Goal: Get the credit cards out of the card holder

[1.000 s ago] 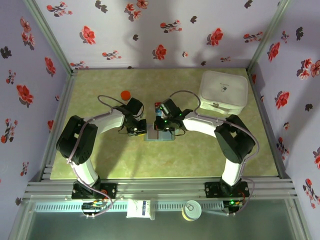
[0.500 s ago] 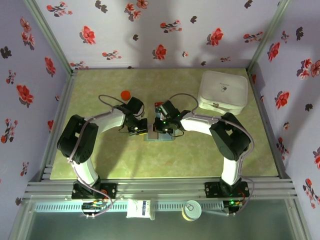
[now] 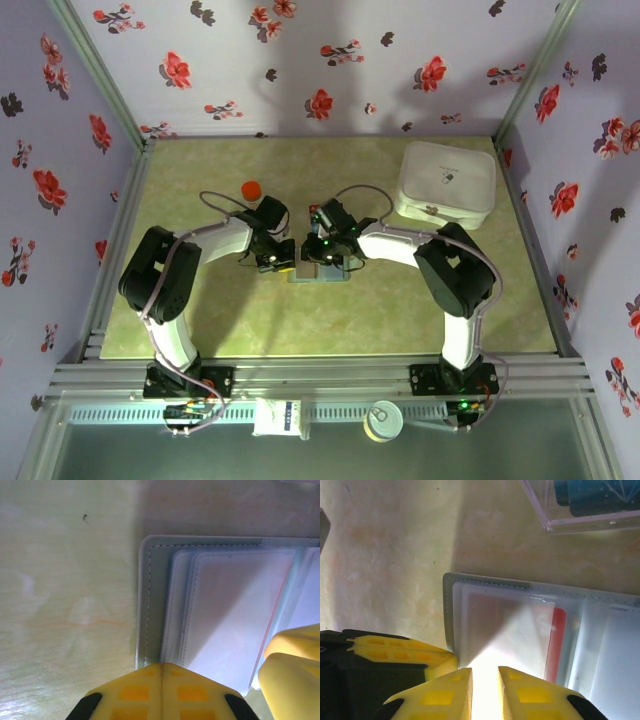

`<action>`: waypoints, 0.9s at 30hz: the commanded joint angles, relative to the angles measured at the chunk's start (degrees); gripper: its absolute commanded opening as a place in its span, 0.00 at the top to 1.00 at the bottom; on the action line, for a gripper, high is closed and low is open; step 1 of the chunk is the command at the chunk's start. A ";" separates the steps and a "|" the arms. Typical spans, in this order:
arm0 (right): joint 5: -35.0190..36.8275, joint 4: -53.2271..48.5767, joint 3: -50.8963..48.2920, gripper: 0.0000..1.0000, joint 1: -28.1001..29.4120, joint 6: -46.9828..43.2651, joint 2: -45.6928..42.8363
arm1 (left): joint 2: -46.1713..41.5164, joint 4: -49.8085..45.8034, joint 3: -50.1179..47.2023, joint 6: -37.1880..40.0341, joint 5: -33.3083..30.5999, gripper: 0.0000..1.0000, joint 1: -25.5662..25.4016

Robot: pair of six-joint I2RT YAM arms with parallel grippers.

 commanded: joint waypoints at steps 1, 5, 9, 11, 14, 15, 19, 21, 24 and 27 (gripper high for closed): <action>-0.45 -2.49 1.55 0.75 0.13 0.51 1.30 | 0.77 -1.63 0.75 1.38 -0.67 0.96 0.59; -0.23 -3.20 1.62 0.73 0.08 0.51 1.64 | 0.80 -1.81 0.73 1.41 -0.89 0.97 0.63; 0.72 -4.16 1.64 0.73 0.13 0.22 1.39 | 0.57 -1.81 0.58 1.39 -1.04 0.97 0.72; 1.41 -4.80 1.62 0.73 0.09 -0.10 1.26 | 0.63 -1.95 0.73 1.42 -0.94 0.97 0.72; 2.15 -5.76 1.57 0.73 0.04 -0.44 1.22 | 0.71 -2.26 0.82 1.56 -1.13 0.96 0.72; 2.44 -6.02 1.49 0.73 -0.04 -0.61 1.06 | 0.70 -2.17 0.82 1.49 -1.19 0.97 0.72; 3.07 -6.50 1.04 0.72 -0.30 -0.90 0.22 | 0.93 -2.42 0.86 1.59 -1.07 0.97 0.79; 3.12 -6.79 0.72 0.72 -0.73 -1.29 -0.23 | 1.04 -2.35 0.78 1.52 -1.13 0.97 0.81; 2.87 -6.87 0.13 0.72 -1.60 -1.50 -0.81 | 1.24 -2.50 1.14 1.55 -0.96 0.97 0.81; 2.01 -6.44 -0.73 0.72 -2.37 -1.82 -1.15 | 1.30 -2.55 1.09 1.65 -1.04 0.97 0.90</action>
